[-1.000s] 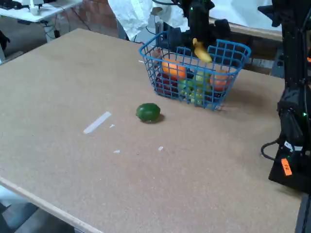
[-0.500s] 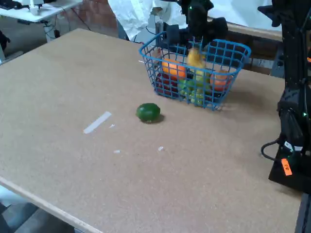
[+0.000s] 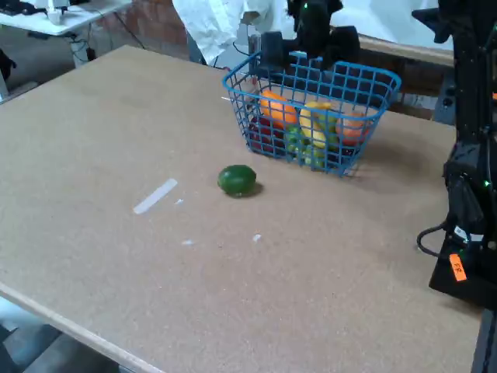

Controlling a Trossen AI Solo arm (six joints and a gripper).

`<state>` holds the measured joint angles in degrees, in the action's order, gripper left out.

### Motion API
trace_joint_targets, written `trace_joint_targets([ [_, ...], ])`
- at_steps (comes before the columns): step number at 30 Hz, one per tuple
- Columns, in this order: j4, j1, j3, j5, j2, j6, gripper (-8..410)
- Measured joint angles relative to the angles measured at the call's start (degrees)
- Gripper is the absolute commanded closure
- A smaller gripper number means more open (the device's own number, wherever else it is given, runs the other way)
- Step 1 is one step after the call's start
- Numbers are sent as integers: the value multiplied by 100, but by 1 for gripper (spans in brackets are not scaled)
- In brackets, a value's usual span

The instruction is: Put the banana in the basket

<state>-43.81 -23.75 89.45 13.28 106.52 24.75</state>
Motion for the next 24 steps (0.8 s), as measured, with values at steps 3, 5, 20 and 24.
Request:
trace_joint_targets([
  [3,83,-2,0,-170,-186,-94,64],
  [5,105,-2,0,-195,-321,-177,64],
  [20,151,-2,0,-212,-1453,-240,64],
  [24,164,-2,0,-210,-1480,-236,64],
])
